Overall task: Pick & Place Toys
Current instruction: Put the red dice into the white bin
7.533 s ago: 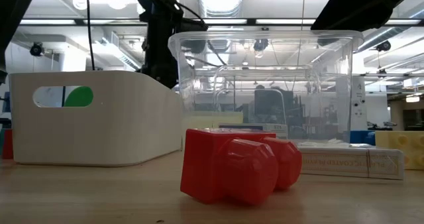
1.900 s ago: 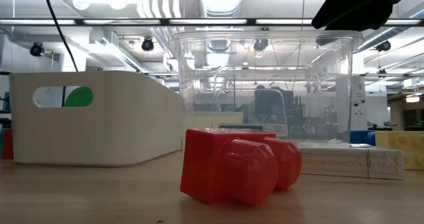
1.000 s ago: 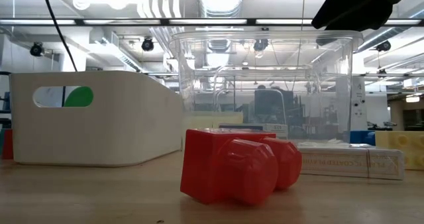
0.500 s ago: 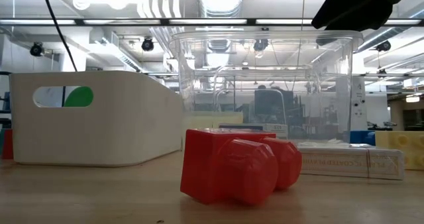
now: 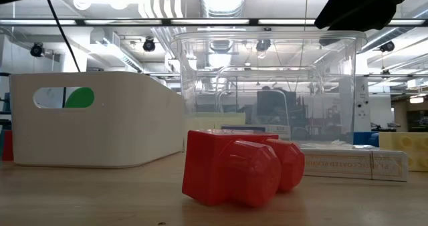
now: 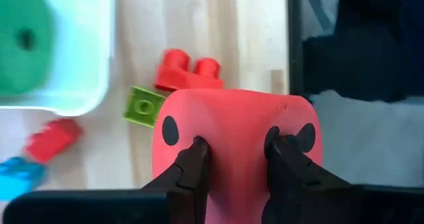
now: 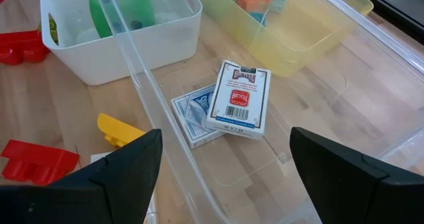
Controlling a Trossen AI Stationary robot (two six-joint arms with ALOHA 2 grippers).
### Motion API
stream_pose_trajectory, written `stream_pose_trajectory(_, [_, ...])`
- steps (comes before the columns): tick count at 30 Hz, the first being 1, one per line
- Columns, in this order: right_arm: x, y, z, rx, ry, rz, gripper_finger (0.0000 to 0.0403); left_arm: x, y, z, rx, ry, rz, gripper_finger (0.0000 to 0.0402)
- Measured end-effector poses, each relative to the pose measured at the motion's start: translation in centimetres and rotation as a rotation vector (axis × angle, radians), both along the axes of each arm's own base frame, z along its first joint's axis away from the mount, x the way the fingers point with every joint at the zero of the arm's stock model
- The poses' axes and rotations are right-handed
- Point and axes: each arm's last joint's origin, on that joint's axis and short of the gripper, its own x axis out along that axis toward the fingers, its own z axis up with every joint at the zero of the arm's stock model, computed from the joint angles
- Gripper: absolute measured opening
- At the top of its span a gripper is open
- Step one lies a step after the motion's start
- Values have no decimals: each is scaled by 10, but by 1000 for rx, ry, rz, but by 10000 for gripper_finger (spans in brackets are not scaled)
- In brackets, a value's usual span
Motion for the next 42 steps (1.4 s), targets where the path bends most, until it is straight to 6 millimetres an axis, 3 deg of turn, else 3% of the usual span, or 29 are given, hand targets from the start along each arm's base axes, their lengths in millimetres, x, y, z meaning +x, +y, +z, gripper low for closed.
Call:
stream_pose_trajectory(12, [0,0,0,0,0,0,325,2,8,41,191,-139,60,87])
stream_pose_trajectory(21, [0,0,0,0,0,0,325,4,13,59,349,-277,62,75])
stream_pose_trajectory(28, [0,0,0,0,0,0,325,13,12,57,441,-377,27,67])
stream_pose_trajectory(42, [0,0,0,0,0,0,325,38,9,31,495,-303,-1,50])
